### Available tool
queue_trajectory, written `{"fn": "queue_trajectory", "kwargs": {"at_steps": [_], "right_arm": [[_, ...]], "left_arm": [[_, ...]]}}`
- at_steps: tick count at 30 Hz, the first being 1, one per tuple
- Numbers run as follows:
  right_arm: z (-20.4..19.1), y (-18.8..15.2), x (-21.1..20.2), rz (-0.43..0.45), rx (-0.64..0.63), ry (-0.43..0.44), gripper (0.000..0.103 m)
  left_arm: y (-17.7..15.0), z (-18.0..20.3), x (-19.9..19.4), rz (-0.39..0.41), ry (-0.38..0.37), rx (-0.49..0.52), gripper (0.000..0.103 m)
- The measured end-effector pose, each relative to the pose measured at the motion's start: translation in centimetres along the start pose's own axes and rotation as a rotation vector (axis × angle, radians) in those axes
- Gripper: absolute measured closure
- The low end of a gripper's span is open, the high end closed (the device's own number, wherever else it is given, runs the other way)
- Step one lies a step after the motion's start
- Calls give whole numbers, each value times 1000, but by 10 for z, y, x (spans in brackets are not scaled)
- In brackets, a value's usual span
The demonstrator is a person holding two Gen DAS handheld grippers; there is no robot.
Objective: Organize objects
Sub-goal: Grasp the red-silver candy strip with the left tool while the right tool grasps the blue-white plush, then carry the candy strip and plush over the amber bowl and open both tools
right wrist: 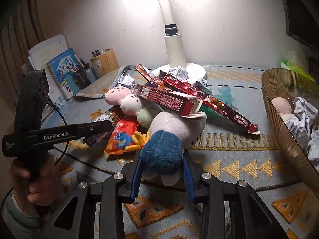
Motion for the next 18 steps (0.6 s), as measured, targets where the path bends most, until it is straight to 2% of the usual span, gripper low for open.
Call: {"fn": "queue_trajectory", "kwargs": {"at_steps": [4, 8, 11, 12, 14, 16, 18], "right_arm": [[3, -36, -22, -28, -36, -15, 67], [10, -54, -24, -65, -41, -41, 67], [15, -58, -17, -101, -18, -13, 66], [17, -60, -15, -114, -6, -7, 63], [17, -60, -10, -139, 20, 18, 50], [16, -62, -8, -133, 37, 33, 26], [17, -65, -7, -118, 29, 36, 21]], "left_arm": [[-52, 1, -28, -27, 23, 40, 89], [-95, -2, -45, -70, 40, 52, 89], [-103, -1, -56, -24, 101, 68, 87], [-100, -3, -59, -10, 107, 60, 84], [-88, -6, -56, -16, 93, 27, 76], [-70, -8, -43, -38, 73, -6, 76], [-57, -8, -26, -80, 76, -12, 76]]}}
Point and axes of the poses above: each gripper's, at about its wrist camera, not at the fingertips, and x roughly the way its jaws point, z to its right, y to its top, the point moved 5 cm from there along x, roughly the way its jaws point, and after that the axes turned 14 degrees about -z, right-handed, at the moved point
